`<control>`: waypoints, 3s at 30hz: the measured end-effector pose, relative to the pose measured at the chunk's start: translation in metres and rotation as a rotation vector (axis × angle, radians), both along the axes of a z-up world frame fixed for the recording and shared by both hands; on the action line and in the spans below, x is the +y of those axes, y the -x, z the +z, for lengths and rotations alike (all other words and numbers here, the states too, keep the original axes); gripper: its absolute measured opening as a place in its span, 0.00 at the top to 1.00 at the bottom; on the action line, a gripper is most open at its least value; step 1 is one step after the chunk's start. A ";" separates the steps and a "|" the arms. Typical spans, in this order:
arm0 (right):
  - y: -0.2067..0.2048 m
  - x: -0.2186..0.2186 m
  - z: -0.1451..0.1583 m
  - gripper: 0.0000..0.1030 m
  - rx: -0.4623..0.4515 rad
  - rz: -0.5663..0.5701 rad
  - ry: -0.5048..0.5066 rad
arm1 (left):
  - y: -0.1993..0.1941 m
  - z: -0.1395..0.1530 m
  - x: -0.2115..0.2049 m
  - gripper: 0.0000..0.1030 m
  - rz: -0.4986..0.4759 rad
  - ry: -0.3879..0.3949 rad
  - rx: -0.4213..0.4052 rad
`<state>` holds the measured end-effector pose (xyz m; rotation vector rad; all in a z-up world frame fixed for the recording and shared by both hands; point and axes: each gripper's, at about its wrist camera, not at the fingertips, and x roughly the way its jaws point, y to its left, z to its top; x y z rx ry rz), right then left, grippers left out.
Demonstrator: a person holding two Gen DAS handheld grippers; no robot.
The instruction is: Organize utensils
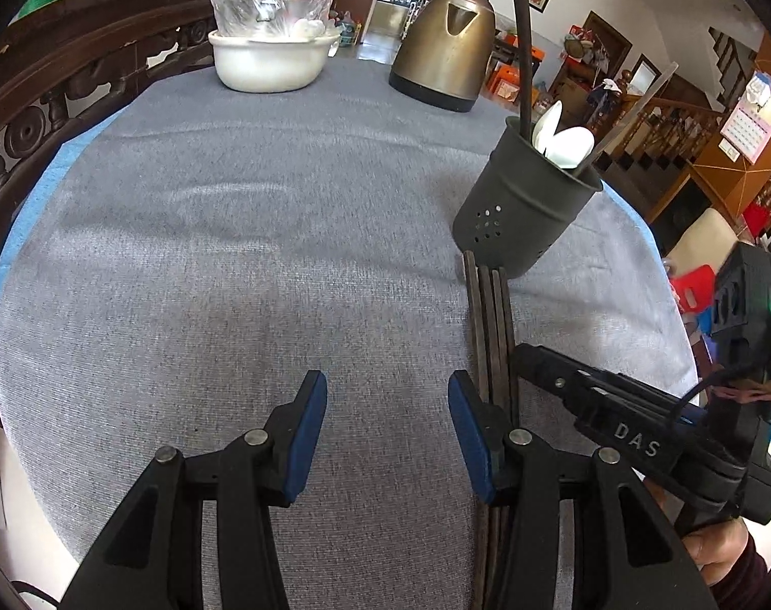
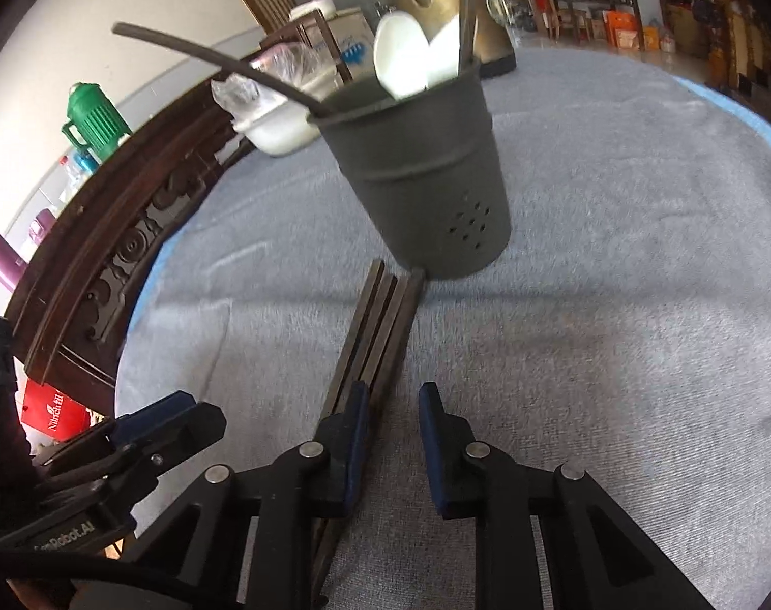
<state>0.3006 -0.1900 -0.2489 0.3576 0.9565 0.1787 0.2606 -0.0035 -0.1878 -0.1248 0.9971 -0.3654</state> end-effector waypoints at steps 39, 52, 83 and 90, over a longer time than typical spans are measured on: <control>-0.007 -0.075 0.009 0.81 0.144 -0.171 0.088 | -0.038 -0.015 -0.057 0.51 -0.132 -0.060 0.073; 0.004 -0.069 0.002 0.81 0.099 -0.140 0.103 | -0.041 -0.017 -0.050 0.50 -0.109 -0.077 0.057; 0.004 -0.071 0.001 0.80 0.041 -0.115 0.131 | -0.051 -0.014 -0.069 0.53 -0.103 -0.065 0.069; 0.005 -0.070 0.000 0.80 0.035 -0.107 0.135 | -0.056 -0.011 -0.081 0.51 -0.111 -0.076 0.066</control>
